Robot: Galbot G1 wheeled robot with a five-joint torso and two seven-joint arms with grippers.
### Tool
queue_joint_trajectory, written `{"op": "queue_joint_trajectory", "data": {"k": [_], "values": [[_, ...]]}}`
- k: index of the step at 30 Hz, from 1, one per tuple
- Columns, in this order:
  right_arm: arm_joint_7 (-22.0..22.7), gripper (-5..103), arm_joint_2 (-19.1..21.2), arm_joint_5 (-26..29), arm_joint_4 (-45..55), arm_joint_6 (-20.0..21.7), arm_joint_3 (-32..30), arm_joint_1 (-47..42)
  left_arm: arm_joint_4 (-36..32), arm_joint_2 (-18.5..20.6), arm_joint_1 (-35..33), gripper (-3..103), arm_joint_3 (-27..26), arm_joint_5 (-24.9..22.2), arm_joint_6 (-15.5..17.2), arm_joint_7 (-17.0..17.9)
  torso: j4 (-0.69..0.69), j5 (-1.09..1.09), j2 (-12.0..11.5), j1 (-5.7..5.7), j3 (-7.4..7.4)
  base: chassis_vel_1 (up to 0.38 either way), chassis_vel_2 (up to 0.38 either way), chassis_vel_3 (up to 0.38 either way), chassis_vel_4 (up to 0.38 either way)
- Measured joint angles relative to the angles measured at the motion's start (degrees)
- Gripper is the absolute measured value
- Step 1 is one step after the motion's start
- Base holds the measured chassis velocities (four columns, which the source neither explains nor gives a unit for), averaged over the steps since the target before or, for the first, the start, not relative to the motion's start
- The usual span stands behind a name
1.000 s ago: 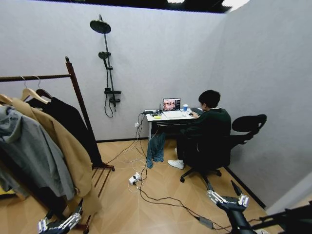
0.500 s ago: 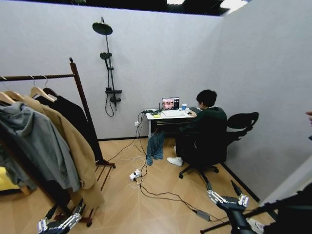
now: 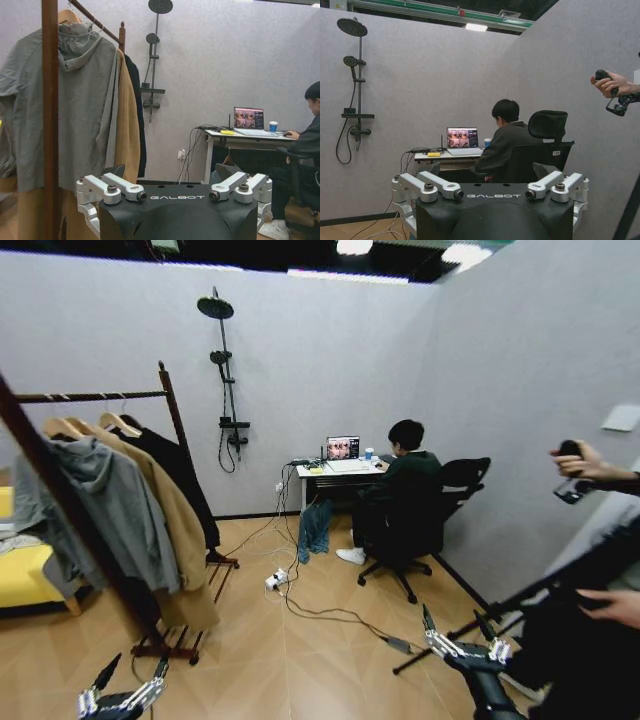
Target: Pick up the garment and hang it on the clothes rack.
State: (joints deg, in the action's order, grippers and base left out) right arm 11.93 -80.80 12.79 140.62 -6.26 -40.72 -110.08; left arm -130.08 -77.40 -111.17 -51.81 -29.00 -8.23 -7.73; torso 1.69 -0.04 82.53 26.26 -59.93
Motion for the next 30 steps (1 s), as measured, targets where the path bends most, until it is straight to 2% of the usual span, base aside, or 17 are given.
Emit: {"op": "queue_joint_trajectory", "data": {"k": [4, 5, 7, 9, 11, 12, 17, 30], "values": [[0.0, 100, 0.0, 0.0, 0.0, 0.0, 0.0, 0.0, 0.0, 0.0, 0.0, 100, 0.0, 0.0, 0.0, 0.0, 0.01, 0.06, 0.0, 0.0, 0.0, 0.347, -0.36, -0.325, 0.37], [0.0, 100, 0.0, 0.0, 0.0, 0.0, 0.0, 0.0, 0.0, 0.0, 0.0, 100, 0.0, 0.0, 0.0, 0.0, 0.0, -0.05, 0.0, -0.01, 0.01, 0.242, -0.397, -0.296, 0.361], [0.0, 100, 0.0, 0.0, 0.0, 0.0, 0.0, 0.0, 0.0, 0.0, 0.0, 100, 0.0, 0.0, 0.0, 0.0, 0.02, 0.11, 0.0, -0.03, 0.0, 0.23, -0.327, -0.229, 0.332], [0.0, 100, 0.0, 0.0, 0.0, 0.0, 0.0, 0.0, 0.0, 0.0, 0.0, 100, 0.0, 0.0, 0.0, 0.0, 0.05, 0.1, 0.0, -0.03, 0.0, 0.116, -0.292, -0.229, 0.303], [0.0, 100, 0.0, 0.0, 0.0, 0.0, 0.0, 0.0, 0.0, 0.0, 0.0, 100, 0.0, 0.0, 0.0, 0.0, -0.03, 0.01, 0.0, -0.04, 0.01, 0.018, -0.044, -0.065, 0.182], [0.0, 100, 0.0, 0.0, 0.0, 0.0, 0.0, 0.0, 0.0, 0.0, 0.0, 100, 0.0, 0.0, 0.0, 0.0, -0.03, 0.01, 0.0, -0.04, 0.01, 0.023, 0.041, -0.045, 0.157], [0.0, 100, 0.0, 0.0, 0.0, 0.0, 0.0, 0.0, 0.0, 0.0, 0.0, 100, 0.0, 0.0, 0.0, 0.0, 0.03, 0.03, 0.0, 0.06, -0.03, 0.005, 0.033, 0.005, -0.031], [0.0, 100, 0.0, 0.0, 0.0, 0.0, 0.0, 0.0, 0.0, 0.0, 0.0, 100, 0.0, 0.0, 0.0, 0.0, 0.01, 0.04, 0.0, 0.01, -0.01, -0.019, 0.022, 0.014, -0.037]]}}
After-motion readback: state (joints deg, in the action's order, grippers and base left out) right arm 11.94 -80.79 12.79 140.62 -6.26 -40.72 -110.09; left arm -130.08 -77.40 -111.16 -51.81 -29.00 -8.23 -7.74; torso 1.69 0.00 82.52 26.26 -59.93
